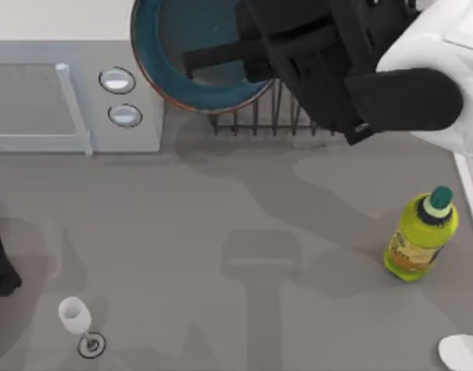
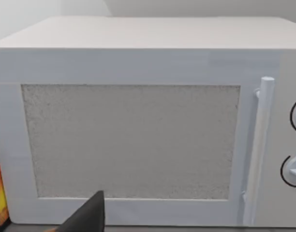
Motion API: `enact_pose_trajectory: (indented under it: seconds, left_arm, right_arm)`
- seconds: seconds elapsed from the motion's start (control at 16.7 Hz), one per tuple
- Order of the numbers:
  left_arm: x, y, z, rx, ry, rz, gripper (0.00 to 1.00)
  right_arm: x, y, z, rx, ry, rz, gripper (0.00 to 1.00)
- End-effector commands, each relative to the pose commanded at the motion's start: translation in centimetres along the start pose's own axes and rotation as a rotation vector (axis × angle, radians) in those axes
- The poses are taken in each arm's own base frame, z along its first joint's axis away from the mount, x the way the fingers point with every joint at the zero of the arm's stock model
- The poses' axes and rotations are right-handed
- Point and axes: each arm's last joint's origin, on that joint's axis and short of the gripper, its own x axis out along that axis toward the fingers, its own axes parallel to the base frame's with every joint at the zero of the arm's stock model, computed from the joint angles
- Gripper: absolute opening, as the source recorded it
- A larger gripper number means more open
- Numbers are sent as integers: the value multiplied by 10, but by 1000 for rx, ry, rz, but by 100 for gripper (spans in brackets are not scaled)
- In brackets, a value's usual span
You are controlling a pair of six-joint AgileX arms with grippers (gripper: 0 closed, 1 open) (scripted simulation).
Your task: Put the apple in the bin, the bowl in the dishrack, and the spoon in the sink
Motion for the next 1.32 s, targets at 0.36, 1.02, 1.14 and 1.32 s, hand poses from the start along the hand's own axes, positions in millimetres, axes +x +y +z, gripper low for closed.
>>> enact_pose_trajectory:
  seconds: [0.36, 1.02, 1.14, 1.32]
  left_arm:
    - [0, 0, 0, 0, 0, 0, 100]
    - [0, 0, 0, 0, 0, 0, 100]
    - [0, 0, 0, 0, 0, 0, 100]
    - [0, 0, 0, 0, 0, 0, 100]
  right_arm:
    - [-71, -9, 41, 110, -394, -154, 0]
    - [-49, -9, 42, 123, -426, -187, 0]
    - [-10, -3, 33, 117, -419, -189, 0]
    - [56, 5, 12, 138, -440, -183, 0]
